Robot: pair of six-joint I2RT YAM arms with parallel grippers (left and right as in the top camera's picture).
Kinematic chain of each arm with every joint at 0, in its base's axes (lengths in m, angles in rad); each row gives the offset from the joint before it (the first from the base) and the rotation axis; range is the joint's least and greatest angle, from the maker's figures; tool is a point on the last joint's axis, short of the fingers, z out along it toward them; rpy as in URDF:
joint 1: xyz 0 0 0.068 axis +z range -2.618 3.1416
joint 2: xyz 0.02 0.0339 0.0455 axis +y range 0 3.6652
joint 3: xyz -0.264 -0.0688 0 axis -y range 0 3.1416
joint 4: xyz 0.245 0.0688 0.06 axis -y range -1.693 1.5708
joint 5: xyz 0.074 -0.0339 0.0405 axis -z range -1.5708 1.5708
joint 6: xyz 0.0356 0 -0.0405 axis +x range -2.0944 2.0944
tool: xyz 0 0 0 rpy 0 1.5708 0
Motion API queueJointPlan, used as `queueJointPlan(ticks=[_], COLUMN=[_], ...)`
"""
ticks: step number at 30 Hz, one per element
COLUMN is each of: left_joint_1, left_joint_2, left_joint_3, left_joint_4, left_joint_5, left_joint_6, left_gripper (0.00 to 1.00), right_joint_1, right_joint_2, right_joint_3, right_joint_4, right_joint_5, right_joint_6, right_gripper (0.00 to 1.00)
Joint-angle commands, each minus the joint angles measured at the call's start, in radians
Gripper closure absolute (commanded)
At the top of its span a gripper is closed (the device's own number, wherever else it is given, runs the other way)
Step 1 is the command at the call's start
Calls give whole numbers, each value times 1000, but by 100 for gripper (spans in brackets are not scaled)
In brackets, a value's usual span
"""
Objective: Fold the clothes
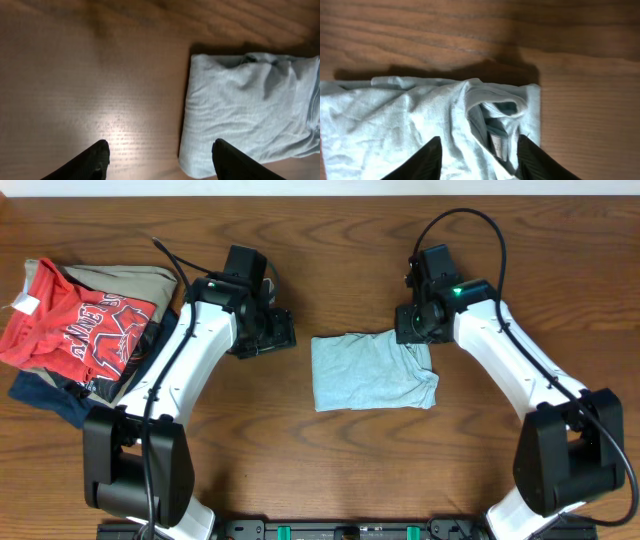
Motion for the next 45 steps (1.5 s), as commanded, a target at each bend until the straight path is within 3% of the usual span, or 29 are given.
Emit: queueJointPlan(ticks=[1,3,6,15,19,21,23,28,33,39,45], left_joint_1=[-15,-27,-43,-60,-60,-60,-60,-61,-61,-61,-61], left_joint_2=[25,32,42,48,49,49,49,49,53,67,105], left_joint_3=[-4,-4,-4,-4,-4,-4,-4,-4,-4,-4,-4], left_joint_4=[13,18,16,16,20,21,25,72,105,118,117], left_joint_5=[-6,-6,-6,-6,-6,-6,-6,-6,63,130,201], left_joint_6=[11,11,11,11,11,11,11,47,140,169,197], left_gripper=[33,33,33,33,32,33,33,32,15,9,4], right_joint_1=[21,27,27,-73,-123,-138,-146,-152,-158,-138,-98], right_joint_2=[63,94,138,106,110,110,110,92,-15,-115,-88], right_joint_3=[1,1,1,1,0,-3,-3,0,0,0,-13], right_joint_4=[0,0,-2,-71,-91,-102,-117,-196,-273,-263,-261], right_joint_5=[-28,-27,-8,100,100,100,100,98,96,-61,-126], right_joint_6=[-17,-17,-16,107,106,103,103,103,101,-25,-126], right_gripper=[62,73,99,99,91,77,73,84,82,73,72])
